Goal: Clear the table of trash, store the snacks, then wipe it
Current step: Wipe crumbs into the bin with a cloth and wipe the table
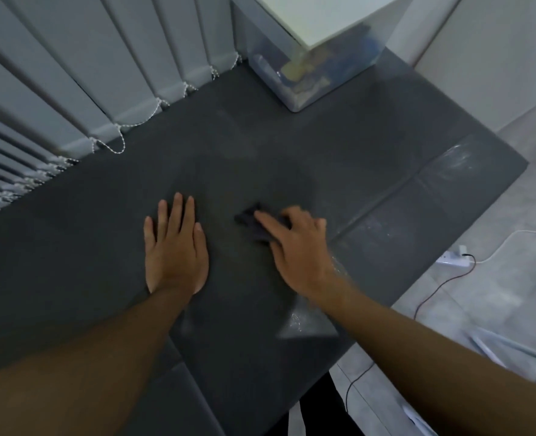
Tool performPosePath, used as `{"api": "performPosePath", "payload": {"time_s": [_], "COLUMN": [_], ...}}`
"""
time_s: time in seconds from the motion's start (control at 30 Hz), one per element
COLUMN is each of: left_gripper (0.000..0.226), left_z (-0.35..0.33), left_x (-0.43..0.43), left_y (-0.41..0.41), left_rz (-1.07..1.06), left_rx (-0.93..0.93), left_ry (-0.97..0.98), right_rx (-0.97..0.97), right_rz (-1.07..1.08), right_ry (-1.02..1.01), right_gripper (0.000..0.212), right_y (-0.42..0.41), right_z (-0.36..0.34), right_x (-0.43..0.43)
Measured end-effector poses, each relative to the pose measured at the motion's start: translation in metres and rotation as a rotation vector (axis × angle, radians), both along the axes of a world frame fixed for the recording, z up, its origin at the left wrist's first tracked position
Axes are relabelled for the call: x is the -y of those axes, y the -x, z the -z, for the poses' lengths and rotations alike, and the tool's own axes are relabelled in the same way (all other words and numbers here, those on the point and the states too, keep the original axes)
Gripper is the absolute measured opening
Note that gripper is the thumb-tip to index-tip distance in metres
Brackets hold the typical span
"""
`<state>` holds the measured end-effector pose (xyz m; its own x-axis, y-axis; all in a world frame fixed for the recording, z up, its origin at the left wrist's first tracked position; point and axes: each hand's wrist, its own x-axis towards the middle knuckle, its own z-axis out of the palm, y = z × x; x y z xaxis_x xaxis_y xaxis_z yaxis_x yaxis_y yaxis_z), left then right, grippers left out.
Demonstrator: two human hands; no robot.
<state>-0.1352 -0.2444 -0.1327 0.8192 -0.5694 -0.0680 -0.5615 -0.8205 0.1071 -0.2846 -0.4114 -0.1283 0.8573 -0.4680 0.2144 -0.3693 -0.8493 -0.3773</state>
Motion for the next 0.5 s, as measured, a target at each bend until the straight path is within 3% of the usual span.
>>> {"api": "performPosePath", "payload": {"time_s": [0.07, 0.13, 0.2, 0.33, 0.4, 0.5], "left_gripper": [0.059, 0.057, 0.055, 0.054, 0.056, 0.058], "left_z": [-0.001, -0.002, -0.004, -0.012, -0.014, -0.016], "left_x": [0.001, 0.003, 0.005, 0.016, 0.031, 0.062], "left_y": [0.001, 0.003, 0.005, 0.009, 0.014, 0.029], "left_rz": [0.041, 0.051, 0.052, 0.11, 0.115, 0.154], "left_rx": [-0.006, -0.008, 0.006, -0.002, -0.028, -0.047], "left_ry": [-0.001, -0.013, -0.029, -0.068, -0.075, -0.051], "right_rx": [-0.016, -0.033, -0.024, -0.028, -0.03, -0.019], "right_rz": [-0.216, -0.264, -0.06, 0.44, 0.377, 0.025], "right_ry": [0.057, 0.129, 0.141, -0.043, -0.021, 0.033], "right_gripper": [0.044, 0.043, 0.042, 0.044, 0.045, 0.042], "right_y": [0.023, 0.037, 0.047, 0.065, 0.073, 0.098], "right_z": [-0.001, -0.002, -0.002, -0.002, -0.002, -0.002], "right_x": [0.0, 0.02, 0.047, 0.07, 0.054, 0.041]}}
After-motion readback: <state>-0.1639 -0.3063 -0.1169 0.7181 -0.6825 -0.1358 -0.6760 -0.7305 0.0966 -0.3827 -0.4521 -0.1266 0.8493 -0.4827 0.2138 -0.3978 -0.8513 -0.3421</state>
